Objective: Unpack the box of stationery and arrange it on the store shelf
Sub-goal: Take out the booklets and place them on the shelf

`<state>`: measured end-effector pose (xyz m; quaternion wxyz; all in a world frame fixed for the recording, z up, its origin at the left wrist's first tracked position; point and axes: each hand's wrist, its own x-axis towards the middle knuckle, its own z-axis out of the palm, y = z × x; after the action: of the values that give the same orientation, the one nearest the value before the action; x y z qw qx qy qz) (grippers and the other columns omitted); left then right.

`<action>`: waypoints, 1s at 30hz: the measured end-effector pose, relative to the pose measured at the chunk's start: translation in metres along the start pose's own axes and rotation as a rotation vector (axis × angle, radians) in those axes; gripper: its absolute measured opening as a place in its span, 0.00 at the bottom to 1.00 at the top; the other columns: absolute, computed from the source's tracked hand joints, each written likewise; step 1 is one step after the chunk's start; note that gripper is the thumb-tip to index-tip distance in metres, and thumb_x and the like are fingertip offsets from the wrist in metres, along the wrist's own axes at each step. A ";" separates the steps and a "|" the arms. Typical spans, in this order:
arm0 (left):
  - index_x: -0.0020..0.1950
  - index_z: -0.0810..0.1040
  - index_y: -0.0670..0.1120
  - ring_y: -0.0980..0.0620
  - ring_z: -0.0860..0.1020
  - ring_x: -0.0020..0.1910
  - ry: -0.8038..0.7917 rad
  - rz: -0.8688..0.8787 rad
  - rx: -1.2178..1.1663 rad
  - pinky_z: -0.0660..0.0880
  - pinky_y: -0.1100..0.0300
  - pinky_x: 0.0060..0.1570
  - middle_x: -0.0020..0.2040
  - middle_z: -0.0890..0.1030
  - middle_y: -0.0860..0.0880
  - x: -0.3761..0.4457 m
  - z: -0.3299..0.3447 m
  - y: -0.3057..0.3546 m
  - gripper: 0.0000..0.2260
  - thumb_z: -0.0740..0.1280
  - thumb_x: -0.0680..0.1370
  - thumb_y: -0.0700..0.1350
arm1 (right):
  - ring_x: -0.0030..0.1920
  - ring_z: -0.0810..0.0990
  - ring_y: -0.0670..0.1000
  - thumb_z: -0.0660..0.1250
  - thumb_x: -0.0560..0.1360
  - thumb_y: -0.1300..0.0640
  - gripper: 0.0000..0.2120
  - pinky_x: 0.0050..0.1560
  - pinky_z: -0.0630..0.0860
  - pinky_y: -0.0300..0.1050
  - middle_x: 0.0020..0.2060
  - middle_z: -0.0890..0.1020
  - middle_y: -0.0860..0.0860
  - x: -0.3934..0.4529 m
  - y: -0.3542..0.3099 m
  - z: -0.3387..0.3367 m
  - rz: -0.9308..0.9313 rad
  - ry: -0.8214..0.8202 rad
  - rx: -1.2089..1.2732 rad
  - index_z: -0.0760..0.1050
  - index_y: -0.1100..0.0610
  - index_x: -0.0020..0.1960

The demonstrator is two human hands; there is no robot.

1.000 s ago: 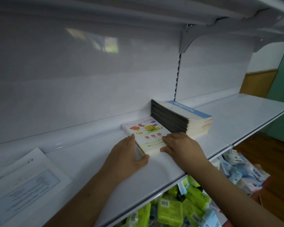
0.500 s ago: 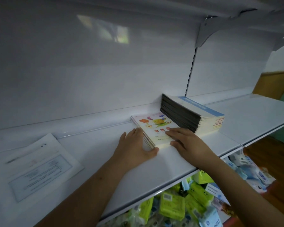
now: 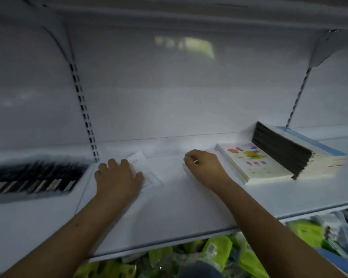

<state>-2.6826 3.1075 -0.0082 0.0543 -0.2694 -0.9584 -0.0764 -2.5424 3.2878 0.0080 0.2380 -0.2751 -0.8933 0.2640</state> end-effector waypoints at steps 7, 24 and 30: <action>0.71 0.68 0.48 0.41 0.63 0.73 0.083 0.110 -0.297 0.59 0.49 0.72 0.73 0.68 0.44 -0.011 0.027 -0.018 0.23 0.60 0.79 0.56 | 0.60 0.77 0.53 0.67 0.74 0.39 0.26 0.57 0.70 0.42 0.57 0.80 0.53 0.013 -0.056 0.081 0.153 -0.102 -0.027 0.76 0.58 0.62; 0.62 0.80 0.42 0.49 0.84 0.52 -0.201 -0.068 -1.498 0.79 0.52 0.57 0.57 0.84 0.46 -0.002 -0.041 -0.046 0.12 0.69 0.78 0.37 | 0.45 0.77 0.40 0.63 0.80 0.56 0.02 0.49 0.72 0.39 0.44 0.78 0.45 0.004 -0.067 0.054 0.041 0.283 0.768 0.73 0.54 0.50; 0.58 0.84 0.55 0.64 0.66 0.72 0.104 0.619 -1.148 0.61 0.68 0.70 0.67 0.77 0.61 -0.001 -0.056 -0.032 0.18 0.65 0.80 0.34 | 0.56 0.82 0.57 0.51 0.78 0.32 0.32 0.52 0.79 0.52 0.55 0.83 0.55 0.005 -0.058 -0.033 0.378 -0.151 1.172 0.78 0.57 0.61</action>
<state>-2.6948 3.0696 0.0430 -0.0326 -0.5148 -0.6397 -0.5698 -2.5488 3.2610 0.0694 0.2348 -0.2326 -0.5500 0.7670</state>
